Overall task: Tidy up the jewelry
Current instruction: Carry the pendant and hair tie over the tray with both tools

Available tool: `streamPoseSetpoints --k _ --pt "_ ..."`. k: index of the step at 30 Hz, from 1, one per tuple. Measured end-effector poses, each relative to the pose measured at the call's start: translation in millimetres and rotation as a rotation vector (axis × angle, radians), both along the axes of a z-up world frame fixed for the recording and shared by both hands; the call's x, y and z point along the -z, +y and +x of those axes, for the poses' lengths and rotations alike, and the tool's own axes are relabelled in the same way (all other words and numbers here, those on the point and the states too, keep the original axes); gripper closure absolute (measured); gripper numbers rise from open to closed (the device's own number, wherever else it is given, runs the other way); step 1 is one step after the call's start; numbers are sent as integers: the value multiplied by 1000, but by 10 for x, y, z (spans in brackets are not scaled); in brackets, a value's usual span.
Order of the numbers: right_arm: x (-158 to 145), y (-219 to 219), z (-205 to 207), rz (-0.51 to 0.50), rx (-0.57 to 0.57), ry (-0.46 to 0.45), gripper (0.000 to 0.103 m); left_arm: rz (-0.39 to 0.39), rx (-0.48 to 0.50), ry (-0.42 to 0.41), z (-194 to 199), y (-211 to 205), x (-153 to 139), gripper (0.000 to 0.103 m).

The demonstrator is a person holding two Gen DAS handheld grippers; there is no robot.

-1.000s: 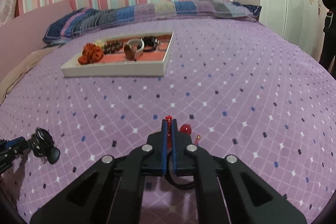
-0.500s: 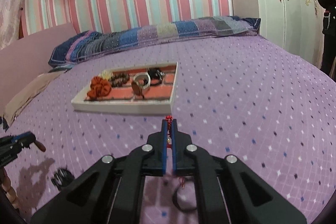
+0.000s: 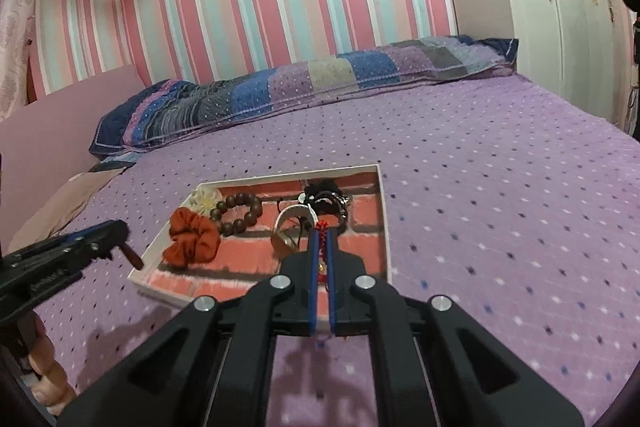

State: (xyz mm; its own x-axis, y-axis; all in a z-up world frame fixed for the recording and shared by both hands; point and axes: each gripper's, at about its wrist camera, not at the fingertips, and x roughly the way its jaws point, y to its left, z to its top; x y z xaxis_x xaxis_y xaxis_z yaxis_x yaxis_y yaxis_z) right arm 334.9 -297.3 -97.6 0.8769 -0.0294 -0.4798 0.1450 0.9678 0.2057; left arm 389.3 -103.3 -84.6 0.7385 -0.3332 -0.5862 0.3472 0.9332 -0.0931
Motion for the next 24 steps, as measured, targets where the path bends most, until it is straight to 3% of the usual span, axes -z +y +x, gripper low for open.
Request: streamPoseSetpoints --k 5,10,24 --pt "217 -10 468 3 4 52 100 0 -8 79 544 -182 299 85" --pt "408 -74 816 -14 26 96 100 50 -26 145 940 -362 642 85" --pt "779 -112 1128 -30 24 215 100 137 -84 137 1187 -440 896 84"
